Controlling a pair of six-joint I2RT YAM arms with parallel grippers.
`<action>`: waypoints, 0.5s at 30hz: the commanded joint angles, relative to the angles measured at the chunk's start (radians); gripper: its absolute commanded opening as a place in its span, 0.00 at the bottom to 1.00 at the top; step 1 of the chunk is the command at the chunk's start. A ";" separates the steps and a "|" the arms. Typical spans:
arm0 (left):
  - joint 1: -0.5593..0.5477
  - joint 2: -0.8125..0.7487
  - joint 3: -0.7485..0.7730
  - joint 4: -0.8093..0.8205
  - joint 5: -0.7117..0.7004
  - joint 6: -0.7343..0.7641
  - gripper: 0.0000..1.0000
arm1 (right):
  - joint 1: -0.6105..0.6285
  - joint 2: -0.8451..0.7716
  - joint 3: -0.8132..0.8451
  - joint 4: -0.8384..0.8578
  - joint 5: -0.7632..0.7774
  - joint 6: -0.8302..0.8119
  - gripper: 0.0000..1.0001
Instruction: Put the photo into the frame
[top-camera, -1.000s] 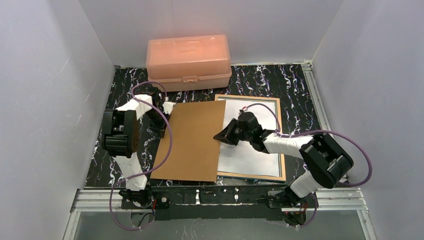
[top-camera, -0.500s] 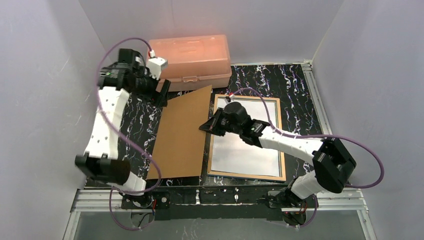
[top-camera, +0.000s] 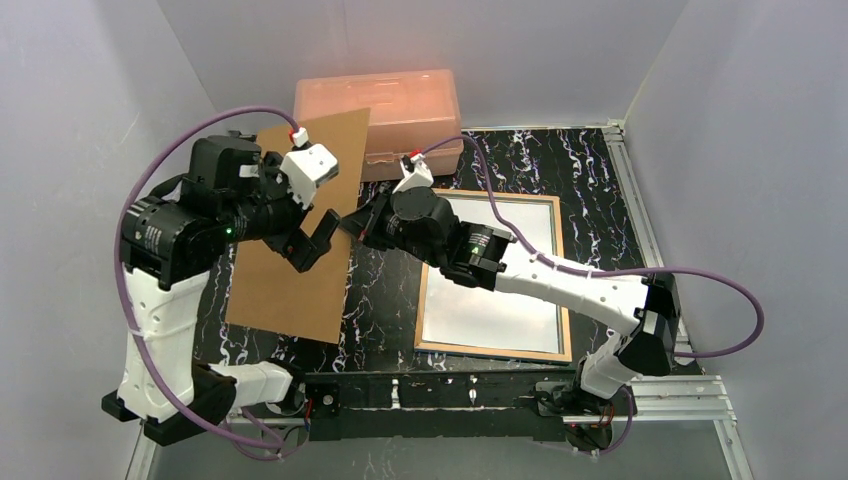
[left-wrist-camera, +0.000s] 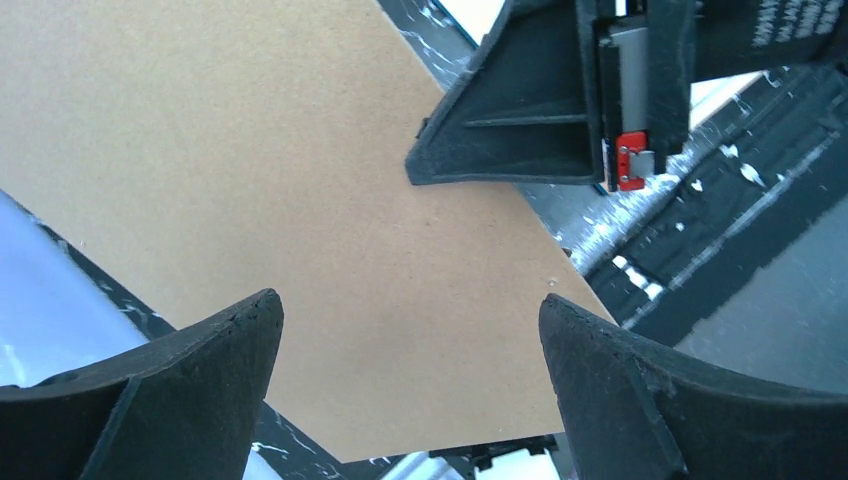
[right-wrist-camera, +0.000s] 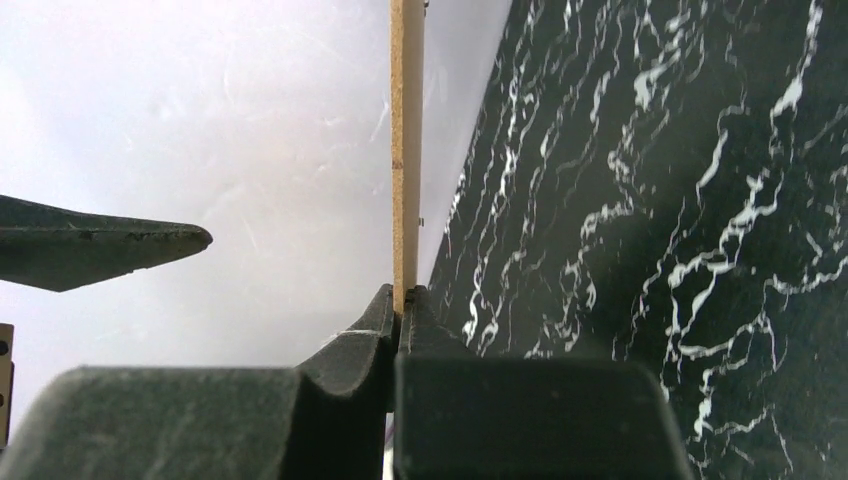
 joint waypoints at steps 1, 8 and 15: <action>-0.008 -0.049 0.073 0.052 -0.056 0.037 0.99 | 0.018 0.006 0.164 0.098 0.206 -0.109 0.01; -0.026 -0.099 -0.057 0.119 -0.061 0.060 0.98 | 0.018 0.116 0.361 0.066 0.489 -0.244 0.01; -0.117 -0.177 -0.250 0.281 -0.221 0.130 0.98 | 0.007 0.223 0.499 0.119 0.595 -0.247 0.01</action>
